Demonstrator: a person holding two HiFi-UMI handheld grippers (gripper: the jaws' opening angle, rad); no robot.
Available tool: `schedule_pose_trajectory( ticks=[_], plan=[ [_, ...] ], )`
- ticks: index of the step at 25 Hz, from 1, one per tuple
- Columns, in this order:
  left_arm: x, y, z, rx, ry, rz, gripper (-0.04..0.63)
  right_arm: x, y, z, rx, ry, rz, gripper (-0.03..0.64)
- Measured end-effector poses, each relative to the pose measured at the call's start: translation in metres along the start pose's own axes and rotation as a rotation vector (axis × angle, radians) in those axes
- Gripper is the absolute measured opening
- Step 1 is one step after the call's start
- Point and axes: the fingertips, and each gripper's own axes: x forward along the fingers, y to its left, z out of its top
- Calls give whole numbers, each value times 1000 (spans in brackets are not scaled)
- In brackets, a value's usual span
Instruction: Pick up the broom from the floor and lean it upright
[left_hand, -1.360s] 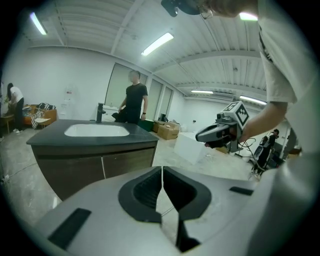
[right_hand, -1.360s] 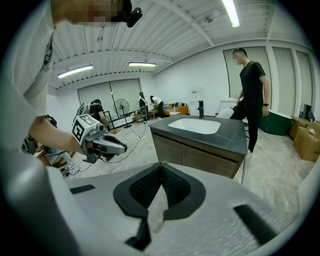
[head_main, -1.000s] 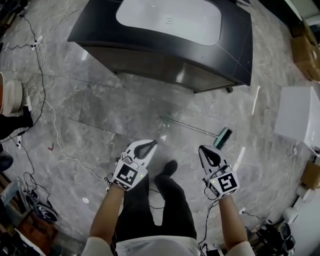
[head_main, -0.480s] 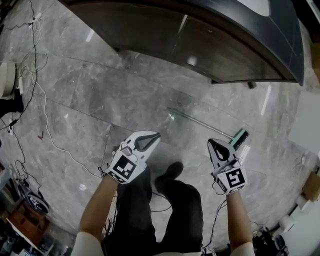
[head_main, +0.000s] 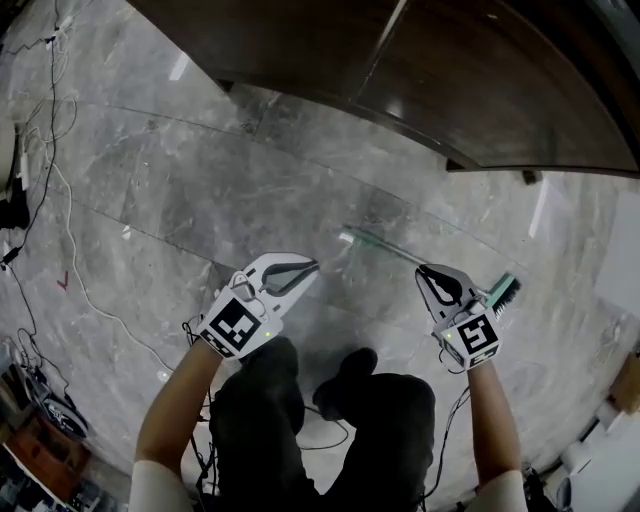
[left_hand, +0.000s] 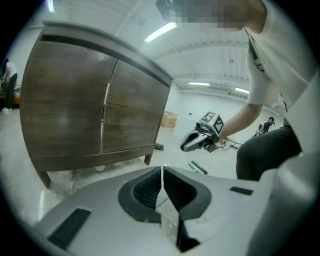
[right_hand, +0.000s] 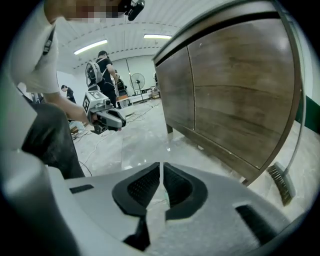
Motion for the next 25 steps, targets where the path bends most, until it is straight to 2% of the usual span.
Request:
schedule_pose_trajectory(
  ticks=[4, 9, 13, 17, 25],
  plan=[
    [17, 16, -40, 4, 2, -24, 11, 42, -8, -43, -40, 45, 53, 29],
    [32, 24, -83, -9, 5, -52, 11, 88, -9, -100, -32, 100, 92, 50],
    [37, 19, -102, 5, 9, -55, 12, 122, -10, -148, -72, 135, 124, 88],
    [45, 13, -116, -30, -6, -63, 12, 144, -12, -185, -88, 193, 152, 107],
    [40, -1, -154, -29, 65, -54, 12, 184, -19, -237, -146, 271, 159, 124]
  ],
)
